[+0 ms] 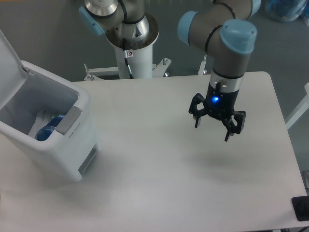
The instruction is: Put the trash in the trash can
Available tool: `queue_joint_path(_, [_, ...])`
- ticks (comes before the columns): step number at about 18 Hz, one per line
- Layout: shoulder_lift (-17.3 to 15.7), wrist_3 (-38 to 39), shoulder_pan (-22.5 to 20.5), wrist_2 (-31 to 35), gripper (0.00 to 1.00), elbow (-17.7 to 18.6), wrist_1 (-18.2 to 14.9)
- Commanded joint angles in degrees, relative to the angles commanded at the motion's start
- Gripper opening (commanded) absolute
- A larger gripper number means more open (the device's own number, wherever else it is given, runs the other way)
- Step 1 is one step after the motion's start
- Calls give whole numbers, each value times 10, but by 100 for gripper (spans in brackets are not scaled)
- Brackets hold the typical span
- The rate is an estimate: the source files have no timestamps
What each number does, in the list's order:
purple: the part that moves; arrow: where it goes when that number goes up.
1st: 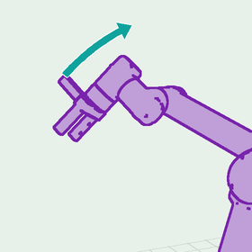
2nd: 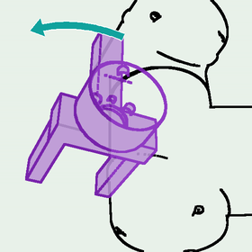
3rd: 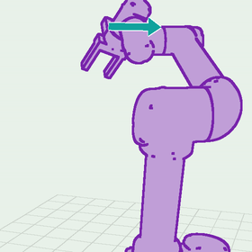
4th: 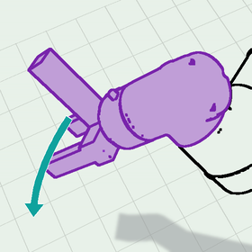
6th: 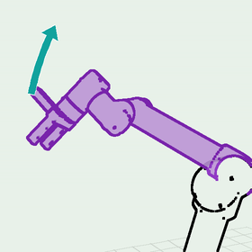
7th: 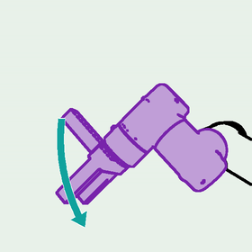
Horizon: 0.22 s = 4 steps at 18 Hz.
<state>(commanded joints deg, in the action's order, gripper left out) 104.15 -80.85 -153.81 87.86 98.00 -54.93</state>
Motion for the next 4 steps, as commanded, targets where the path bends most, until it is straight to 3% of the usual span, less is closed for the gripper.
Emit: queue_joint_path(4, [5, -1, 12, 35, 100, 1, -4])
